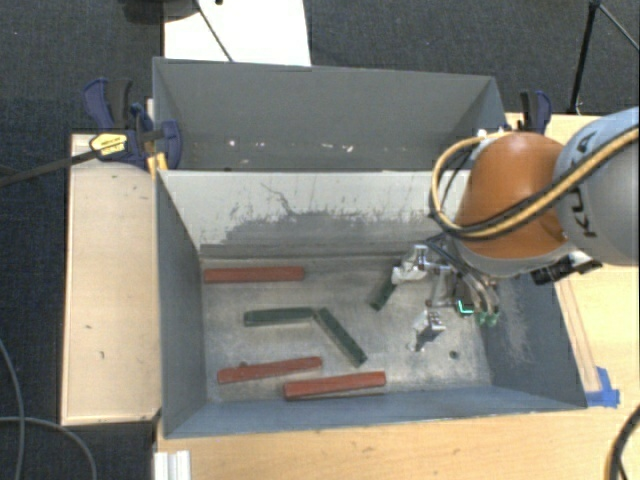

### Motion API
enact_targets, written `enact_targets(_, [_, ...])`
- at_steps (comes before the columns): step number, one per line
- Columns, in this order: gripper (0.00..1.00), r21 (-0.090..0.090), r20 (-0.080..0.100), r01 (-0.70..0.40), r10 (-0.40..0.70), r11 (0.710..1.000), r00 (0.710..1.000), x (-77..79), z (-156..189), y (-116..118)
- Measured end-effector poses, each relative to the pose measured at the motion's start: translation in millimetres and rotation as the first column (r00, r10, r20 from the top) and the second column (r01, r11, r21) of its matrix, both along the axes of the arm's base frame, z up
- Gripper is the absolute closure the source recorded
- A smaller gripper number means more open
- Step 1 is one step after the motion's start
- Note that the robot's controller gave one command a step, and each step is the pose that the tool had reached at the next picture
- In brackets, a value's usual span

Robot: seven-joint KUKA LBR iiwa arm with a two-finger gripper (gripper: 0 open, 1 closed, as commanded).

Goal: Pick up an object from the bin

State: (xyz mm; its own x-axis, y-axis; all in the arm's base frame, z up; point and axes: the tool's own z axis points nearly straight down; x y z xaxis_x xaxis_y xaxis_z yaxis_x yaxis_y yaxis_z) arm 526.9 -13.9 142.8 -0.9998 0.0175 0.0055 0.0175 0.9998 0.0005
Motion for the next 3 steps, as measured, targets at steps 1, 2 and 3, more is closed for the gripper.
enact_targets(1, [0.00,0.000,0.008,-0.001,0.001,1.000,1.000,2.0,4,0])
enact_targets(2, [0.00,-0.001,0.014,-0.075,0.075,0.997,0.997,29.6,-46,12])
enact_targets(3, [1.00,-0.003,0.023,-0.096,0.096,0.995,0.995,46.0,-67,-33])
